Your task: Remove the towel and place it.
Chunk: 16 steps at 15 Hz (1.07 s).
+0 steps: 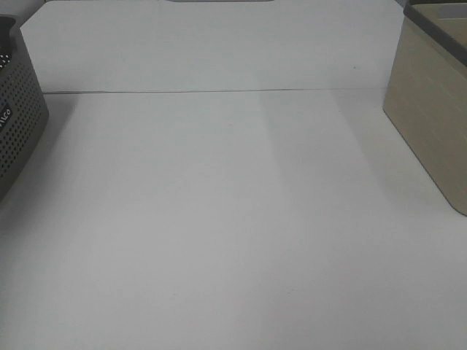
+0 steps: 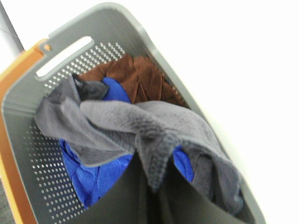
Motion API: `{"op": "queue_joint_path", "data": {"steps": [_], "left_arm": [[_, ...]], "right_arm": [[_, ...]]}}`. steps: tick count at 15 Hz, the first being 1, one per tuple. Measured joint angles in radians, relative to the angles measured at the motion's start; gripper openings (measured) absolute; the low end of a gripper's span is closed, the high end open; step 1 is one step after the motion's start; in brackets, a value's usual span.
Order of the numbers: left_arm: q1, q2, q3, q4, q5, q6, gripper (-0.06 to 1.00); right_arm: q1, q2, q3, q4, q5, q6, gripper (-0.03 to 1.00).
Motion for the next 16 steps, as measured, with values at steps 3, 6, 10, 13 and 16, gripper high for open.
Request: {"op": "queue_joint_path", "data": {"steps": [3, 6, 10, 13, 16], "left_arm": [[0.000, -0.138, 0.000, -0.076, 0.001, -0.014, 0.00], [-0.034, -0.204, 0.000, -0.111, 0.001, -0.023, 0.00], [-0.261, -0.232, -0.011, -0.121, -0.009, -0.082, 0.00], [-0.496, -0.225, -0.011, -0.119, -0.090, -0.175, 0.00], [-0.635, -0.191, -0.012, -0.116, -0.118, -0.208, 0.00]], "right_arm": [[0.000, 0.000, 0.000, 0.001, 0.000, 0.000, 0.75], [0.000, 0.025, -0.001, 0.048, -0.026, -0.022, 0.75], [0.000, 0.310, -0.010, 0.469, -0.235, -0.326, 0.75], [0.000, 0.580, -0.014, 0.814, -0.338, -0.635, 0.75], [0.000, 0.782, -0.052, 1.000, -0.331, -0.950, 0.75]]}}
